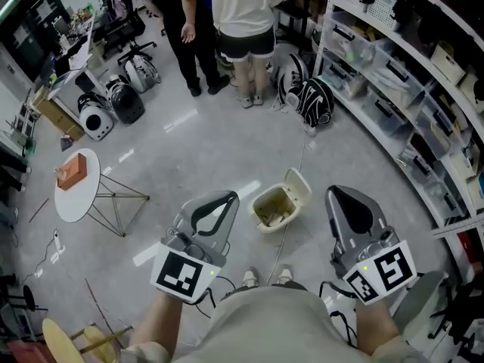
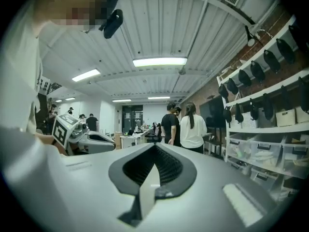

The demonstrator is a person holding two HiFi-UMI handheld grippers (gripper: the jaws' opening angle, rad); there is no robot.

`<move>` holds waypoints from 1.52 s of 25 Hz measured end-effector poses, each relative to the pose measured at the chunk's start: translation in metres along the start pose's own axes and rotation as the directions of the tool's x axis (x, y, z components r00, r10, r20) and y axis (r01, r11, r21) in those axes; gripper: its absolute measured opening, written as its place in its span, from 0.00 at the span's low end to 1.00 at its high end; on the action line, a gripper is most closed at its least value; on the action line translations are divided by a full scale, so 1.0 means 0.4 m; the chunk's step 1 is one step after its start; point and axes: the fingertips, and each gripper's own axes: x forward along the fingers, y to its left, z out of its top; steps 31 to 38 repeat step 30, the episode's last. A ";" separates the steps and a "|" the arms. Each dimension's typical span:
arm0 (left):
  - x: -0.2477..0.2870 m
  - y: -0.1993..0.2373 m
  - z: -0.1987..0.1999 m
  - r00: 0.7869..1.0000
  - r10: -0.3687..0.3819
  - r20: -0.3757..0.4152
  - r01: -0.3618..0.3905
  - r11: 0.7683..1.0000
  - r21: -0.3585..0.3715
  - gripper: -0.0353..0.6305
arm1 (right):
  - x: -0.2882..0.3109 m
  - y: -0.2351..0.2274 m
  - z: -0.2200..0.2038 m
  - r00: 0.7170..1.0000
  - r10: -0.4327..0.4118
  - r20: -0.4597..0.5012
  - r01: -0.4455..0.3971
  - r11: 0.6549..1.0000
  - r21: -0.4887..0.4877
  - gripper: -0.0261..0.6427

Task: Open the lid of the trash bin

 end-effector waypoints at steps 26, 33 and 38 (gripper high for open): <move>-0.051 0.030 0.071 0.997 0.064 0.040 -0.060 0.994 -0.093 0.06 | 0.002 0.034 0.093 0.996 0.073 0.054 -0.071 0.997 -0.043 0.04; -0.033 0.023 0.055 0.997 0.070 0.026 -0.068 0.994 -0.085 0.06 | 0.000 0.016 0.079 0.996 0.078 0.054 -0.076 0.996 -0.043 0.04; -0.033 0.023 0.055 0.997 0.070 0.026 -0.068 0.994 -0.085 0.06 | 0.000 0.016 0.079 0.996 0.078 0.054 -0.076 0.996 -0.043 0.04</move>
